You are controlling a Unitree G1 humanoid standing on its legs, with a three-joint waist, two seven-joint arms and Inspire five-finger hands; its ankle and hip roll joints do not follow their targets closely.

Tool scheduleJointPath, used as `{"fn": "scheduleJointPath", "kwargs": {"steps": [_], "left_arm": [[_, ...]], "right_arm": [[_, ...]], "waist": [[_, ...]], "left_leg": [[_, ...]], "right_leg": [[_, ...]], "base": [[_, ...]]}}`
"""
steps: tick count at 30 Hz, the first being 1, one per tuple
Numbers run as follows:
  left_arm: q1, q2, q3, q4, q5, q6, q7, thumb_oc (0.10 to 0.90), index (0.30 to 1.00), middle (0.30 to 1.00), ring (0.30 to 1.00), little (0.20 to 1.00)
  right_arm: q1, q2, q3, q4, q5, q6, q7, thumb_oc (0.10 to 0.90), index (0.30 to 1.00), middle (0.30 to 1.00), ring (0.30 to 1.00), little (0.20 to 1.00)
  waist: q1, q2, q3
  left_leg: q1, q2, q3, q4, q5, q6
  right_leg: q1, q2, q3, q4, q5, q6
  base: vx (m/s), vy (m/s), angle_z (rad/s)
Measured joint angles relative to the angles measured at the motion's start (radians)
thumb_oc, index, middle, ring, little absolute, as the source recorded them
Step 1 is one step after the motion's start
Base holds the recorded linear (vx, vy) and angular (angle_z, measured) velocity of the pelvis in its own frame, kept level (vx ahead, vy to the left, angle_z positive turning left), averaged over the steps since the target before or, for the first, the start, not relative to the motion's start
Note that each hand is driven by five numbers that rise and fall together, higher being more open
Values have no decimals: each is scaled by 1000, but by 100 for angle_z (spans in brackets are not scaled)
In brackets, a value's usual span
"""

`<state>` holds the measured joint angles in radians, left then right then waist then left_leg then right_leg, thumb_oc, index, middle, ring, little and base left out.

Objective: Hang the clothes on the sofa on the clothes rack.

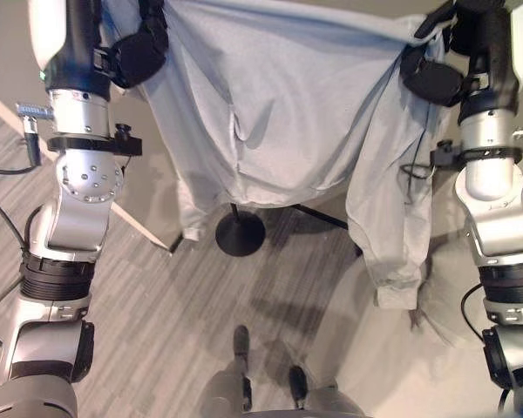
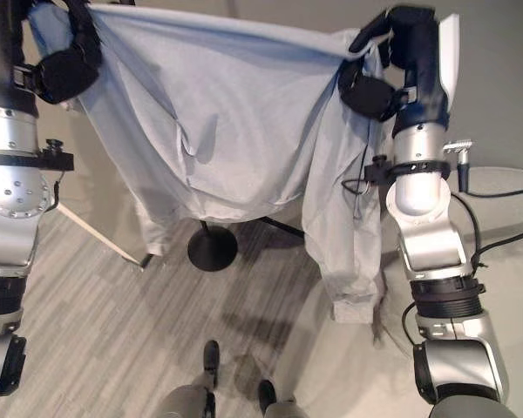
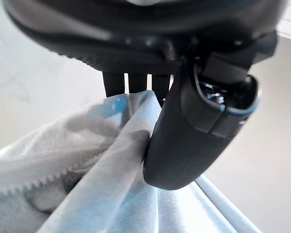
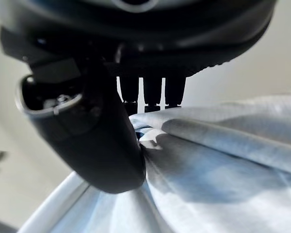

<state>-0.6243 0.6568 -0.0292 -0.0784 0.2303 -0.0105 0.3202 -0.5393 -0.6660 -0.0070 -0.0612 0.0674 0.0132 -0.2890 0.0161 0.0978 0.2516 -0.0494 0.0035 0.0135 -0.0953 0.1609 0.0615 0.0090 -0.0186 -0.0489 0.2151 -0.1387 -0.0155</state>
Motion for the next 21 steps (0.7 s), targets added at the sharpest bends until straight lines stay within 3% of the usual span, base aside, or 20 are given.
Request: {"fn": "scheduleJointPath", "kwargs": {"steps": [1, 2, 3, 4, 5, 6, 7, 8, 10, 11, 13, 14, 21], "left_arm": [[13, -26, 1, 2, 0, -1, -1, 400, 300, 300, 300, 300], [8, -45, 15, 7, 0, -13, -1, 400, 300, 300, 300, 300], [12, -54, 21, 33, 5, -32, -1, 400, 300, 300, 300, 300], [19, -54, 25, 41, 8, -26, -1, 400, 300, 300, 300, 300], [23, -86, 40, 55, 10, -4, -6, 400, 300, 300, 300, 300], [33, -98, 49, 40, 10, 0, -6, 400, 300, 300, 300, 300], [42, -89, 55, 18, 11, -1, -6, 400, 300, 300, 300, 300], [58, -89, 73, -11, 11, -6, -3, 400, 300, 300, 300, 300], [66, -66, 95, -67, 12, -27, -3, 400, 300, 300, 300, 300], [78, -53, 109, -79, 12, -25, -3, 400, 300, 300, 300, 300], [88, -52, 124, -79, 12, -11, -2, 400, 300, 300, 300, 300], [88, -53, 147, -82, 12, -7, 2, 400, 300, 300, 300, 300], [95, -59, 174, -114, 12, -6, 6, 400, 300, 300, 300, 300]], "right_arm": [[27, -13, 10, 2, 2, 1, 10, 400, 300, 300, 300, 300], [27, -16, 29, 14, 27, 5, 21, 400, 300, 300, 300, 300], [40, -14, 59, 13, 27, 5, 27, 400, 300, 300, 300, 300], [44, -14, 58, 11, 26, 6, 28, 400, 300, 300, 300, 300], [65, -14, 44, -18, 25, 7, 36, 400, 300, 300, 300, 300], [56, -14, 44, -24, 25, 6, 38, 400, 300, 300, 300, 300], [47, -16, 42, -26, 25, 1, 38, 400, 300, 300, 300, 300], [31, -25, 40, -26, 24, -2, 39, 400, 300, 300, 300, 300], [28, -24, 24, -34, 25, -6, 40, 400, 300, 300, 300, 300], [26, -14, 23, -34, 24, -6, 50, 400, 300, 300, 300, 300], [14, 10, 22, -49, 22, -7, 57, 400, 300, 300, 300, 300], [19, 11, 21, -75, 17, -8, 66, 400, 300, 300, 300, 300], [21, 24, 14, -113, 14, -26, 77, 400, 300, 300, 300, 300]], "waist": [[-13, 16, -1], [-36, 39, 6], [-56, 37, 11], [-58, 33, 12], [-76, -6, 23], [-69, -39, 23], [-65, -93, 21], [-39, -98, 24], [-17, -147, 49], [8, -187, 55], [15, -192, 57], [7, -192, 56], [8, -189, 55]], "left_leg": [[23, -15, -52, 0, -13, 18], [30, -22, -61, 0, -51, 21], [47, -38, -72, 0, -82, -12], [59, -48, -72, 0, -90, -22], [98, -104, -82, 17, -96, -34], [113, -140, -81, 32, -107, -49], [117, -190, -84, 69, -147, -57], [107, -189, -84, 109, -218, -26], [25, -140, -4, 228, -291, -25], [-14, -75, 31, 270, -307, -46], [1, -60, 55, 237, -288, -25], [53, -66, 48, 152, -230, -15], [118, -48, 32, 80, -208, -30]], "right_leg": [[-16, -4, -14, -5, -14, -7], [-126, 20, -30, -40, -5, 13], [-265, 88, -55, -95, 62, 5], [-286, 100, -58, -106, 84, -5], [-257, 104, 0, -187, 184, -93], [-219, 75, -3, -226, 227, -130], [-170, 9, 1, -257, 311, -167], [-152, 4, -10, -294, 369, -68], [-148, 1, -21, -306, 366, -77], [-148, 1, -25, -306, 360, -85], [-141, -3, -32, -306, 354, -87], [-135, -6, -12, -306, 367, -69], [-104, 12, 11, -306, 362, -61]], "base": [[156, 222, -76], [120, 92, -60], [134, 42, -57], [111, -33, 20], [85, -50, 54], [71, -55, 75], [51, -40, 22], [55, -57, 16], [28, -38, 27], [12, -43, 37], [12, -52, 21], [7, -45, 21], [-4, -22, 9]]}}
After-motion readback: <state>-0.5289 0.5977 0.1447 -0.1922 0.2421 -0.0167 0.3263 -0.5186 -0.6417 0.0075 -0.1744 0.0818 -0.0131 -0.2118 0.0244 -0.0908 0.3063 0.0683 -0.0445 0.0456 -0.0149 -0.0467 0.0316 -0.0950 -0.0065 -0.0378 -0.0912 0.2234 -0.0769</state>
